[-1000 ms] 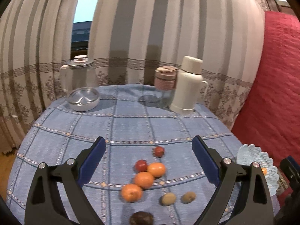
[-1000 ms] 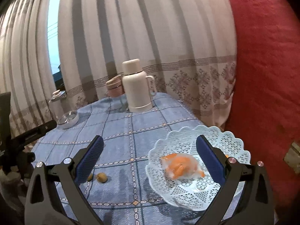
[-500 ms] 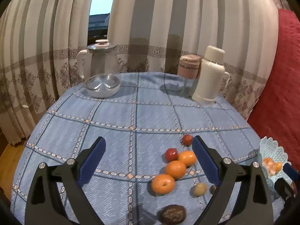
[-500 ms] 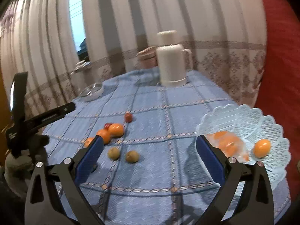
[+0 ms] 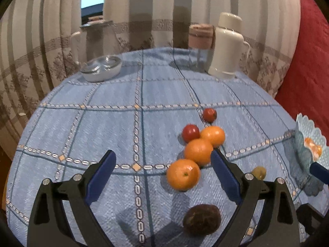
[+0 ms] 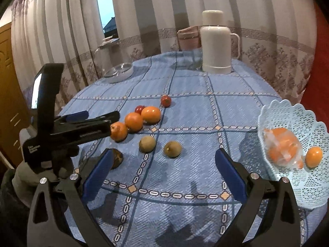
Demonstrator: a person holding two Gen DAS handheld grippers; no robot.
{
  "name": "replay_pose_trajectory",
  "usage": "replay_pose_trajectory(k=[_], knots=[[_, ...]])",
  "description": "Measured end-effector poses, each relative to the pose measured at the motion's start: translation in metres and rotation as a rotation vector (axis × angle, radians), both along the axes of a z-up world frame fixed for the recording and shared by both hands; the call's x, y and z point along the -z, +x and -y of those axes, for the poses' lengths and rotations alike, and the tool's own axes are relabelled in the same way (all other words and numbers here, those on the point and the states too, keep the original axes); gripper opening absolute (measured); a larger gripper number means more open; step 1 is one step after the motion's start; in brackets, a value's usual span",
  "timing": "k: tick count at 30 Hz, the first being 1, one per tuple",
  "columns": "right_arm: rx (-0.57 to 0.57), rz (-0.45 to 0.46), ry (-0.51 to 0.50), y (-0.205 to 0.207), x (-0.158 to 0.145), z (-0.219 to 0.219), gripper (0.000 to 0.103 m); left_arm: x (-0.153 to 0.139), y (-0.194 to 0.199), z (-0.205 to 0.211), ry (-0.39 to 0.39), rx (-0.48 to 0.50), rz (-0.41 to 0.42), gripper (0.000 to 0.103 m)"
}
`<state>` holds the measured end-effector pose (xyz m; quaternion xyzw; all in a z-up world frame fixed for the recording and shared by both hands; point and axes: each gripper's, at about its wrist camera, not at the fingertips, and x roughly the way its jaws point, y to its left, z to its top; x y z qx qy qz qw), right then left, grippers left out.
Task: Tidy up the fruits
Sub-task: 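Move both grippers back over the remaining fruit on the table, then grasp a loose orange with the left gripper while the right grasps the mangosteen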
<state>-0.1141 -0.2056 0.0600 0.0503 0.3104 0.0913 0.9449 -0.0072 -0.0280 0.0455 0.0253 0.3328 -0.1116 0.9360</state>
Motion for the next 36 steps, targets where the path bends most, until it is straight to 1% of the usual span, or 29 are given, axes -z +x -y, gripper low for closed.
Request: replay_pose_trajectory(k=[3, 5, 7, 11, 14, 18, 22, 24, 30, 34, 36], knots=[[-0.012, -0.015, -0.001, 0.003, 0.005, -0.003, 0.1, 0.007, 0.005, 0.001, -0.009, 0.018, -0.037, 0.09], [-0.019, -0.024, 0.0, 0.004, 0.007, -0.005, 0.1, 0.011, 0.009, 0.001, -0.023, 0.03, -0.065, 0.083], [-0.025, -0.032, 0.002, 0.005, 0.009, -0.006, 0.1, 0.016, 0.012, 0.001, -0.038, 0.041, -0.095, 0.079], [-0.04, -0.045, 0.006, 0.008, 0.012, -0.009, 0.1, 0.023, 0.016, 0.002, -0.055, 0.053, -0.136, 0.068], [-0.05, -0.051, 0.006, 0.009, 0.014, -0.012, 0.1, 0.025, 0.018, 0.003, -0.071, 0.068, -0.157, 0.061], [-0.067, -0.064, 0.015, 0.01, 0.017, -0.017, 0.1, 0.028, 0.019, 0.005, -0.073, 0.072, -0.168, 0.058], [-0.088, -0.081, 0.015, 0.012, 0.021, -0.024, 0.1, 0.026, 0.014, 0.008, -0.085, 0.1, -0.159, 0.041], [-0.102, -0.086, 0.007, 0.013, 0.022, -0.029, 0.1, 0.025, 0.013, 0.009, -0.077, 0.097, -0.149, 0.041], [-0.123, -0.098, -0.002, 0.014, 0.024, -0.037, 0.1, 0.018, 0.01, 0.001, -0.093, 0.062, -0.116, 0.041], [-0.133, -0.113, -0.006, 0.019, 0.025, -0.039, 0.1, 0.007, 0.005, -0.007, -0.084, 0.026, -0.064, 0.041], [-0.135, -0.122, -0.013, 0.022, 0.027, -0.042, 0.1, 0.003, 0.005, -0.012, -0.056, -0.006, -0.037, 0.041]])
